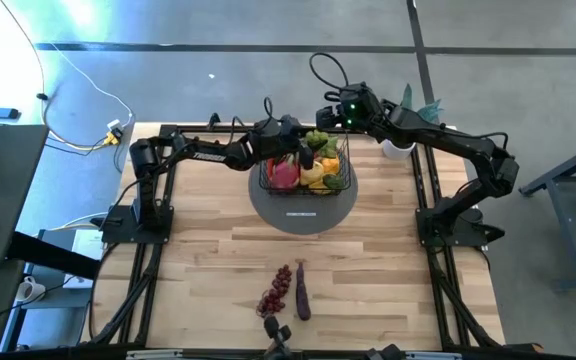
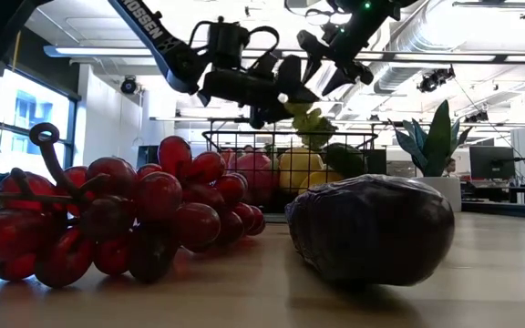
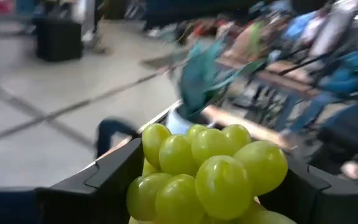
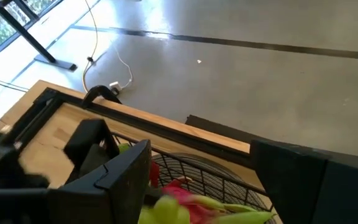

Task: Build produce basket
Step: Put the green grapes into the wire basket

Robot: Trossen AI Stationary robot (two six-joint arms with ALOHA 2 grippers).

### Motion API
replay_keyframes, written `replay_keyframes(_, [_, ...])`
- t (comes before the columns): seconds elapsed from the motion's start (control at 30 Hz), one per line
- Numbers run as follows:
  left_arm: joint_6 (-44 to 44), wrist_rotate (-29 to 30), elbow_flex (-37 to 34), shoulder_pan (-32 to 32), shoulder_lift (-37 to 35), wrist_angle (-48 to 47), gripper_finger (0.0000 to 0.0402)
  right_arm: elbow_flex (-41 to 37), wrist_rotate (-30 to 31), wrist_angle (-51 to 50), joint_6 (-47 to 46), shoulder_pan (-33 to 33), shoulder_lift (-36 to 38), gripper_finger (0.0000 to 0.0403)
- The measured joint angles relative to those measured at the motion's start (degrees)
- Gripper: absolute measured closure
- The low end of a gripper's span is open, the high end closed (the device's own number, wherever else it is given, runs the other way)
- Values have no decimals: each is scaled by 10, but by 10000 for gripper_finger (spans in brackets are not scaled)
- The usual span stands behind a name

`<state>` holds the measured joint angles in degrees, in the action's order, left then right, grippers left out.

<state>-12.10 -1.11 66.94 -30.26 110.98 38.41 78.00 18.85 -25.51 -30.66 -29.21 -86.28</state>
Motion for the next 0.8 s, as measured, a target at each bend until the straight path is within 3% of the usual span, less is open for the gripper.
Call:
replay_keyframes(0.17, [-10, 29, 35, -2, 0, -109, 135, 0, -3, 0, 11, 0, 0, 147])
replay_keyframes(0.47, [41, 13, 46, 1, 0, -129, 135, 0, -13, -4, 27, 0, 0, 147])
replay_keyframes(0.63, [49, -43, 46, -8, 0, -142, 133, 0, -13, -19, 27, 0, 0, 147])
replay_keyframes(0.8, [48, -62, 46, -13, 0, -152, 114, 0, -13, -26, 27, 0, 0, 147])
